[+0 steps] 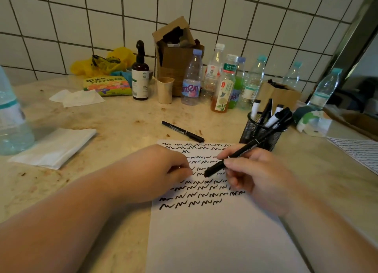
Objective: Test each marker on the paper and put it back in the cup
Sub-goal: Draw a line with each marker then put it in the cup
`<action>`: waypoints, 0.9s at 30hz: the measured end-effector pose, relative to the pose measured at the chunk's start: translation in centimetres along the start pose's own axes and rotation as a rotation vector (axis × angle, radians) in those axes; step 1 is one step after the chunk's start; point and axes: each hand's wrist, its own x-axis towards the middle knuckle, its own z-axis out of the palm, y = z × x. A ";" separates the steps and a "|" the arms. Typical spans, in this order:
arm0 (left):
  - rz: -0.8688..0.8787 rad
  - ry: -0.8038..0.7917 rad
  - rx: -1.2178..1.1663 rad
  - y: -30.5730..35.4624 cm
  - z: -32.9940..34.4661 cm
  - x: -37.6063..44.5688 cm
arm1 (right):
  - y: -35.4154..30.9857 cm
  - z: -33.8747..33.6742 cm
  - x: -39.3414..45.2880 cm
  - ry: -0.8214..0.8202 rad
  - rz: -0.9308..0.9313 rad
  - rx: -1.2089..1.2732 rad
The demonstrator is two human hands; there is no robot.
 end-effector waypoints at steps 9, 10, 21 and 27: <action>0.080 0.031 -0.146 2.2 0.1 -0.2 | 0.2 0.6 -0.3 -0.184 -0.152 0.076; 0.077 0.018 -0.176 2.3 0.1 -0.1 | 0.3 0.5 -0.3 -0.186 -0.169 0.064; -0.033 -0.158 -0.402 0.2 -2.1 -0.9 | 0.3 -2.9 0.2 -0.014 -0.321 0.042; -0.085 -0.006 0.011 0.1 -0.8 -0.2 | 0.4 -1.5 -0.3 0.098 -0.206 -0.307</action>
